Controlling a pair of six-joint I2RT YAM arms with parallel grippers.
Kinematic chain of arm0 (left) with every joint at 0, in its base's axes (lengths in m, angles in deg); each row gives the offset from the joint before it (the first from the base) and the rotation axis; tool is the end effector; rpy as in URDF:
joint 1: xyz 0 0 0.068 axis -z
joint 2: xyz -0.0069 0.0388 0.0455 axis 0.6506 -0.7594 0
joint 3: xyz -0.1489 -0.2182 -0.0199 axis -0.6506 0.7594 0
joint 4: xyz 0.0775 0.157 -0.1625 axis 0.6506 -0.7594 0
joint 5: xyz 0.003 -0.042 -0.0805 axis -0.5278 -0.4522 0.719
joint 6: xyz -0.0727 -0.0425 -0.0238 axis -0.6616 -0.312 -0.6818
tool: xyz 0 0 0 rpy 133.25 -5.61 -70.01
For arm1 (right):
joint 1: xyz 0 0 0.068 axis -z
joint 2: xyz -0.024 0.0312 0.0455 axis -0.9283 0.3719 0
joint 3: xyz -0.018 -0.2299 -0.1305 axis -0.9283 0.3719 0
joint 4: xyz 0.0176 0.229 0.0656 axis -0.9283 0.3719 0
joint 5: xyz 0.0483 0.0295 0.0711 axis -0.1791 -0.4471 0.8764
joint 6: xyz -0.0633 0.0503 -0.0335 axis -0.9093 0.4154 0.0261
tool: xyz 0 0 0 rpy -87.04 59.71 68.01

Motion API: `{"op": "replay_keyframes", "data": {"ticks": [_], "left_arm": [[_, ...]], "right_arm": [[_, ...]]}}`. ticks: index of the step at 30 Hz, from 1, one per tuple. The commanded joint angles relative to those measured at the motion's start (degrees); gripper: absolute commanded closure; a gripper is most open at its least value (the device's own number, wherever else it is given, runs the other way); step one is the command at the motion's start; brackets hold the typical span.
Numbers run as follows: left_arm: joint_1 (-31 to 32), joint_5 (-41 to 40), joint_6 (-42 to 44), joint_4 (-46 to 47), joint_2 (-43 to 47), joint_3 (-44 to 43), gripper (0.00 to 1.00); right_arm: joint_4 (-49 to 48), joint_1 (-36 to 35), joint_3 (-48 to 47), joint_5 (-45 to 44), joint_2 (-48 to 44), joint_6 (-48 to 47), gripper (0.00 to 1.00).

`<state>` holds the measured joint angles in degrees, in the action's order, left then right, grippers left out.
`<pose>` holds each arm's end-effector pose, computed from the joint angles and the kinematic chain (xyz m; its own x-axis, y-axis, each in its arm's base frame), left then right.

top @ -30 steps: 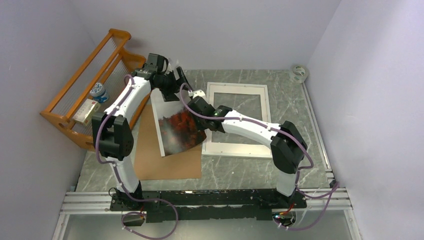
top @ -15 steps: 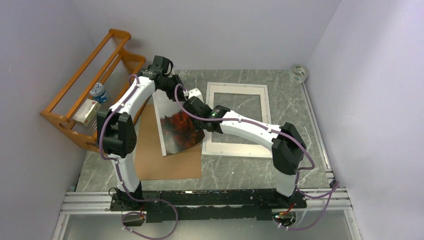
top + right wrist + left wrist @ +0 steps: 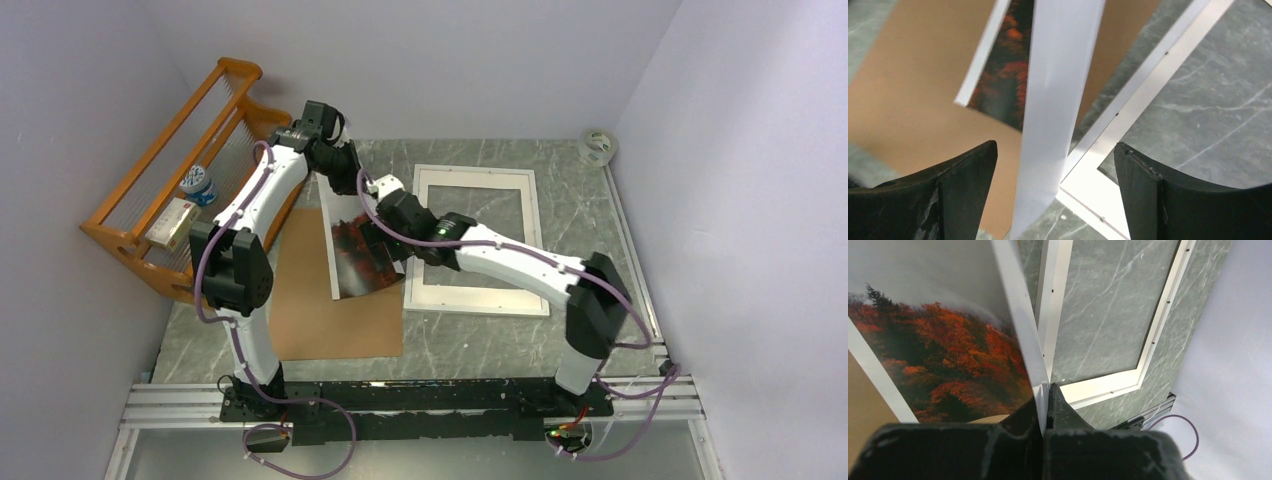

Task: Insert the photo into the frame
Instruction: Pick up the photo at the center of the board, then turn over the photo from the photo frame.

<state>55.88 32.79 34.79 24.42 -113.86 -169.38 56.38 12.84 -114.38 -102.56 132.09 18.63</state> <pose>0.3896 -0.1361 0.2744 -0.9062 -0.3313 -0.2629 -0.1259 0.8047 -0.5802 0.2470 0.3204 0.2544 -0.5878 -0.3513 -0.7287 -0.5345 0.8449 0.0239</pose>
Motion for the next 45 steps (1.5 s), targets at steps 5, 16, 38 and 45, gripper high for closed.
{"op": "replay_keyframes", "data": {"ticks": [5,16,38,45], "left_arm": [[-0.6,0.1,7.2,-3.4,6.6,-4.4,0.97],[-0.4,17.1,13.3,-7.3,7.3,-13.4,0.97],[2.7,40.6,0.1,14.6,-4.7,-7.3,0.98],[2.1,40.2,4.7,15.4,-15.0,-5.2,0.98]], "right_arm": [[-16.6,2.8,9.4,15.0,-20.0,-2.7,0.07],[-16.1,32.1,17.8,19.1,-31.7,16.5,0.12],[1.5,62.1,28.4,8.2,-29.7,24.0,0.19],[0.7,62.5,29.1,7.9,-27.3,23.0,0.20]]}}
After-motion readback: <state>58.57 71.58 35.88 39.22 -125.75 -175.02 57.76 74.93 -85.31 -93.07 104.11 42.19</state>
